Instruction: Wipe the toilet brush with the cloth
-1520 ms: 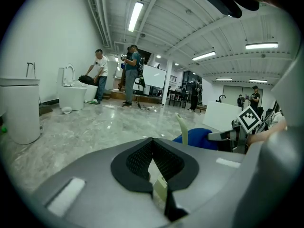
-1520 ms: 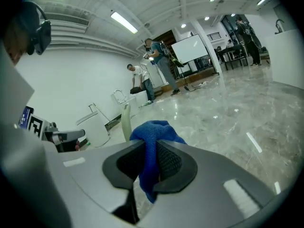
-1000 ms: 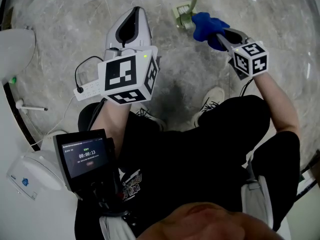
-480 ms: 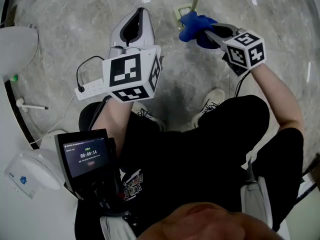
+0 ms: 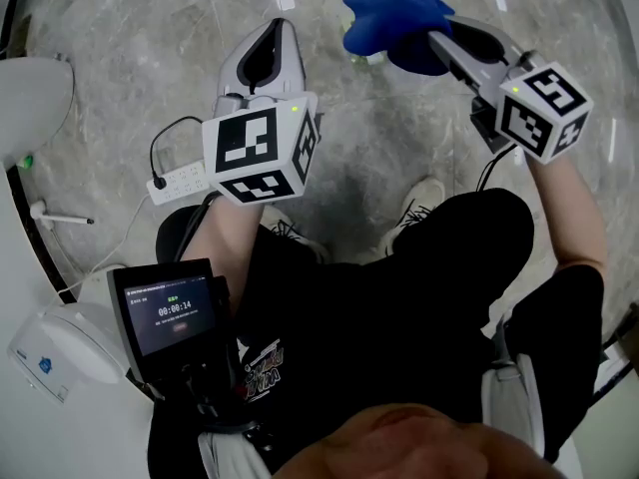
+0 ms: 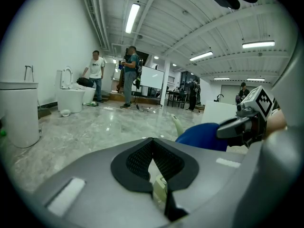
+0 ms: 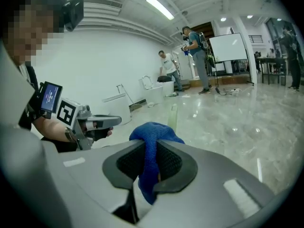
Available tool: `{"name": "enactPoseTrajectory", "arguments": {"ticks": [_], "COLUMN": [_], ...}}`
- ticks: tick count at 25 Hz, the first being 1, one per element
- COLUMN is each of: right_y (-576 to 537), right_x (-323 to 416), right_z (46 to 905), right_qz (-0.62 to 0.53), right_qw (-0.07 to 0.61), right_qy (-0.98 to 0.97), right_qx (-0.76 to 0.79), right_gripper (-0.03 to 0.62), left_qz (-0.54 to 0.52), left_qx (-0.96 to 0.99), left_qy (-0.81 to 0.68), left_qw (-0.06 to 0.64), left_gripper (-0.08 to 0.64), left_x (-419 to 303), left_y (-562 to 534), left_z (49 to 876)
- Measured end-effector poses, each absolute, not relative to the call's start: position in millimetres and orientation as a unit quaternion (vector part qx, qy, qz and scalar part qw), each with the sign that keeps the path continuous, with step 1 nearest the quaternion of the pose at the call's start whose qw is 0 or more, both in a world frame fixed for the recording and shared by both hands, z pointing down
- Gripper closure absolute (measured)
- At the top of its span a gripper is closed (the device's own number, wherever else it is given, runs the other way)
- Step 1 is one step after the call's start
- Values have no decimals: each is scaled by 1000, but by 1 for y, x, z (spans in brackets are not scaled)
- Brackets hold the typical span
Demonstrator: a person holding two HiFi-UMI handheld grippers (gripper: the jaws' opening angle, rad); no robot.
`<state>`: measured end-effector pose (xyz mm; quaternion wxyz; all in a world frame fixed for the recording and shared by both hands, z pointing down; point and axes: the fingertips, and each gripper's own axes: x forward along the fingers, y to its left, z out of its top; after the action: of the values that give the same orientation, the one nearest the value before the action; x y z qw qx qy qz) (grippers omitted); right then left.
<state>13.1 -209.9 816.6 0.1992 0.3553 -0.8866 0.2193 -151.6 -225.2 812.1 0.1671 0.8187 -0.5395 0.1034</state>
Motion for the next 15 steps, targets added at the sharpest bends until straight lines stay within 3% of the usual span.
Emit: {"name": "enactPoseTrajectory", "arguments": {"ticks": [15], "right_y": [-237], "right_x": [41], "right_z": [692], "right_qz": [137], "right_qw": [53], "right_qy": [-903], "right_qx": [403], "right_gripper": [535], "left_qz": [101], "left_qx": [821], "left_qy": [-537], "left_qw": [167], "left_gripper": [560], "left_x": [-149], "left_y": [-223], "left_z": [810]}}
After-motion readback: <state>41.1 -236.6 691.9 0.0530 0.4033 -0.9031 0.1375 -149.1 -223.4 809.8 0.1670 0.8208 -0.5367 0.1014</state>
